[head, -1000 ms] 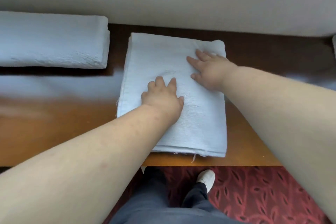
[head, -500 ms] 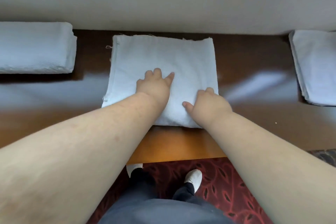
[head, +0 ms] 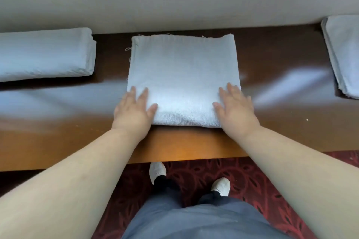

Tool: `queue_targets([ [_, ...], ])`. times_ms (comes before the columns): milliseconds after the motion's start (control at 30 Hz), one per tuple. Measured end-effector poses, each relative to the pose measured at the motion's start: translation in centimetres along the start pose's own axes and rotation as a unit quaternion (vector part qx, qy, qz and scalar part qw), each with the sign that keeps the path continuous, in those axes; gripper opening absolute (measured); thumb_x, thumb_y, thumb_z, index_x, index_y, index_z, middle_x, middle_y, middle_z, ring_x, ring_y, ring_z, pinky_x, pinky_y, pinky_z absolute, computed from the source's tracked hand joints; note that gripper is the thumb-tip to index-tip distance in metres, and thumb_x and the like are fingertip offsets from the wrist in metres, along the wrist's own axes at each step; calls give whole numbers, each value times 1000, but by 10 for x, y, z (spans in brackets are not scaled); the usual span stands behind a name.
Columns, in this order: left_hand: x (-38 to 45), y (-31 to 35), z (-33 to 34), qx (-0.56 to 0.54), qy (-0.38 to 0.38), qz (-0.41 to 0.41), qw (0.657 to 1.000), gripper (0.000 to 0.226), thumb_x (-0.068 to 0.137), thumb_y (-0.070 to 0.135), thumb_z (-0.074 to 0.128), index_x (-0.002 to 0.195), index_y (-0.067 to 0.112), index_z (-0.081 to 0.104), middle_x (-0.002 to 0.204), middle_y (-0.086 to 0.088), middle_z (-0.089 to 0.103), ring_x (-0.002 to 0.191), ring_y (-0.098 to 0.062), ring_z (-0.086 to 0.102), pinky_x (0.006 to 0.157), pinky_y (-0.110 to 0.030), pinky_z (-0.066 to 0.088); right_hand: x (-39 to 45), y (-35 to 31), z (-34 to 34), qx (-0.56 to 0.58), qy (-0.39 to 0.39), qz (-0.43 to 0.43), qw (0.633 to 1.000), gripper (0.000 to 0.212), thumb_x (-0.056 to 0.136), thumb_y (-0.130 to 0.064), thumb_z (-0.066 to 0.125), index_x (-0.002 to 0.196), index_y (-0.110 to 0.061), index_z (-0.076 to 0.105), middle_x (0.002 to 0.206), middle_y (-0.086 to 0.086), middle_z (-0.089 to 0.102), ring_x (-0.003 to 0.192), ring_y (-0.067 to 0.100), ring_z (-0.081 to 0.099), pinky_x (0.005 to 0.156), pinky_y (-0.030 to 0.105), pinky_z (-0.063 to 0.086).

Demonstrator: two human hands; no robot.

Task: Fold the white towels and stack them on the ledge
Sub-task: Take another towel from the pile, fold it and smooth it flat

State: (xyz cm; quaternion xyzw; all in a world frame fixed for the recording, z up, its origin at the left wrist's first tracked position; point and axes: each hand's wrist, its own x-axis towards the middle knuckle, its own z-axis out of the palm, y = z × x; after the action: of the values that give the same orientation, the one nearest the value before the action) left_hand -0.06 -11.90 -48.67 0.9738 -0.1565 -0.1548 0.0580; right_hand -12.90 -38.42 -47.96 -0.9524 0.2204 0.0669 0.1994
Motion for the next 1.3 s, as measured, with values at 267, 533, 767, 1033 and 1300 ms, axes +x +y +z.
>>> queue_targets([
  [267,-19,-21,1,-457,20,-322,829,51,86,57,58,119,17,57,101,-8,63,87,-28,64,79,-37,56,-18,19,1,304,35,293,906,35,86,-54,60,102,-23,65,85,-5,67,68,15,60,55,25,39],
  [533,-10,-28,12,-450,49,-285,845,34,90,50,52,103,19,50,75,-1,63,74,-24,69,83,-41,57,-13,23,4,361,73,326,870,25,93,-48,55,111,-34,47,91,-7,60,70,16,59,52,25,39],
  [767,-22,-18,3,-160,146,-108,970,46,91,29,57,132,29,37,137,-5,41,126,-29,39,102,-44,35,-24,33,-1,231,138,95,958,39,95,-22,57,132,-26,46,135,-4,48,123,14,50,99,19,37],
  [1033,-24,-32,10,98,-47,174,979,77,97,54,39,155,27,-5,163,3,-12,149,-19,-9,121,-42,8,-26,65,-3,-131,-114,-120,977,89,92,-60,52,158,-30,0,166,-11,-7,152,15,-8,123,39,12],
  [1300,-21,-40,-5,116,20,193,974,62,86,4,54,146,14,41,146,-12,41,130,-33,42,106,-40,34,-23,68,-7,-212,35,-203,955,80,48,-20,90,122,-11,61,127,11,55,119,32,48,101,44,36],
])
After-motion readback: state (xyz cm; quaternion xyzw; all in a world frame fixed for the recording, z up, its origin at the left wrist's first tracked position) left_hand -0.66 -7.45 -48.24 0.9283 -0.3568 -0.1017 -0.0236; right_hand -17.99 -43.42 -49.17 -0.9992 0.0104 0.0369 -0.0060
